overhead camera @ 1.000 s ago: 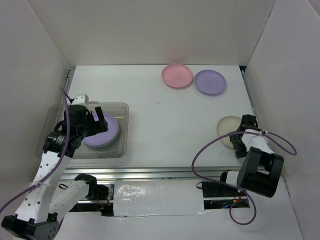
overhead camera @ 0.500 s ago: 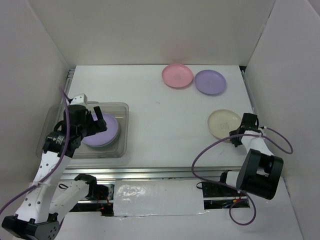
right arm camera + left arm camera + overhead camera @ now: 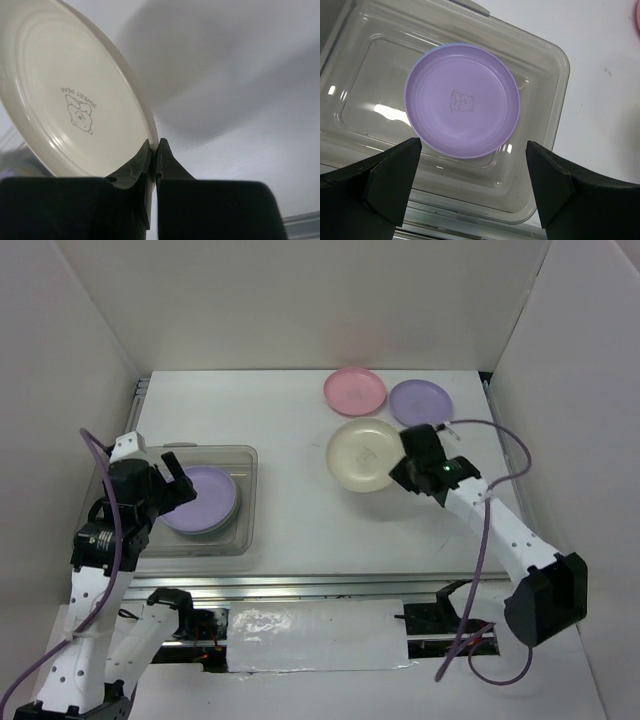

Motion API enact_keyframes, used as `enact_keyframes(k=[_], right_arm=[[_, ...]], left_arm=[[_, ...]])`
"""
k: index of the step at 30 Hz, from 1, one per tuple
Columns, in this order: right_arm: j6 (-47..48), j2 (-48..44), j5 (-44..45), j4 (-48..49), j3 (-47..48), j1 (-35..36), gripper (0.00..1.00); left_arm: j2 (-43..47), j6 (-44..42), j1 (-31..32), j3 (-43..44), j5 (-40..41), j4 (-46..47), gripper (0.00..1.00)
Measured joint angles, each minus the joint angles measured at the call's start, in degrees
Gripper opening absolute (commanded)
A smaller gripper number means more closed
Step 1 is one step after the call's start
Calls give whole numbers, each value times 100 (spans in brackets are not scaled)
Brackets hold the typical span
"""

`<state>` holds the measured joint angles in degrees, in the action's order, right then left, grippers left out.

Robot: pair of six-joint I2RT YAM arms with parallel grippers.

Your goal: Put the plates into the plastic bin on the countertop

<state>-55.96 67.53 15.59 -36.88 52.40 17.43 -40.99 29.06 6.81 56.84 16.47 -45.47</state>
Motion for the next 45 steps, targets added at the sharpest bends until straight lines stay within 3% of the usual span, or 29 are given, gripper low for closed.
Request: enact_keyframes(k=[5, 8, 17, 30, 34, 35, 36, 38, 39, 45], right_arm=[[-70, 1244, 365, -216, 2024, 1825, 0], [-52, 2286, 367, -240, 3106, 2531, 0], [105, 5643, -192, -533, 6738, 3504, 0], [114, 6502, -1451, 17, 7073, 3659, 3], [90, 6784, -1602, 79, 7206, 3718, 10], [87, 6811, -1617, 83, 7204, 3735, 15], [72, 6826, -1633, 81, 7195, 3746, 35], [31, 6826, -1670, 138, 7169, 3762, 56], [31, 6826, -1674, 192, 7167, 3773, 96], [203, 6457, -1478, 323, 6891, 3897, 100]], left_arm=[[323, 76, -142, -31, 17, 2, 99], [450, 111, -146, -37, 13, 7, 99], [490, 116, -166, -101, -26, 11, 99], [678, 131, -166, -101, -2, 11, 99], [678, 131, -166, -103, -2, 11, 99], [678, 131, -166, -103, -4, 11, 99], [678, 131, -166, -103, -2, 11, 99], [678, 131, -166, -103, -4, 11, 99], [675, 131, -166, -103, -4, 11, 99], [675, 131, -166, -103, -2, 11, 99]])
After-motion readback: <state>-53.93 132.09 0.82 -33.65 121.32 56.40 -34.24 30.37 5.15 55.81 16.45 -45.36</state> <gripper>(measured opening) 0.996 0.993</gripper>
